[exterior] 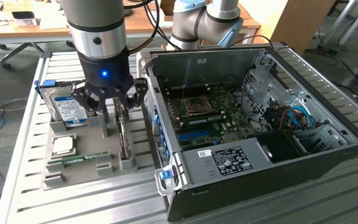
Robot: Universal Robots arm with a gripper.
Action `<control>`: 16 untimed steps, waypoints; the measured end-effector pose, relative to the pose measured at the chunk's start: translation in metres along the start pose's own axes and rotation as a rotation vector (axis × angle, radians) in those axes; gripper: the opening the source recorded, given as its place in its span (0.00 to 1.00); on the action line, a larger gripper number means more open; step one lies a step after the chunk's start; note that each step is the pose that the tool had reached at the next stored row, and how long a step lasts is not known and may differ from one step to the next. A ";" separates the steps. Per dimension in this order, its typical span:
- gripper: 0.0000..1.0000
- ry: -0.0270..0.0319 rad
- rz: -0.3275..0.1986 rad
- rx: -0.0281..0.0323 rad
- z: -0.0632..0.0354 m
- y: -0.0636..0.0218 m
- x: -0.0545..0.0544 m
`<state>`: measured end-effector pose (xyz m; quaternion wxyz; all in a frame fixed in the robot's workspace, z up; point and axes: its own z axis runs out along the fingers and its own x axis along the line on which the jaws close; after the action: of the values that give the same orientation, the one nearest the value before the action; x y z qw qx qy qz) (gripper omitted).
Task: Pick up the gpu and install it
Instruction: 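Pick up the gpu and move the gpu toward the slot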
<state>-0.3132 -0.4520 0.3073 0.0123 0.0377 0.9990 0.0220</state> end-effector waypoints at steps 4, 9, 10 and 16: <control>0.49 -0.0001 0.000 -0.0001 0.0006 0.0001 0.000; 0.49 0.0000 0.000 0.0000 0.0034 -0.0001 0.000; 0.49 0.0001 0.000 0.0000 0.0040 -0.0002 0.000; 0.49 0.0001 0.000 0.0000 0.0048 -0.0002 0.000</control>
<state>-0.3127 -0.4520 0.3025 0.0123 0.0377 0.9990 0.0220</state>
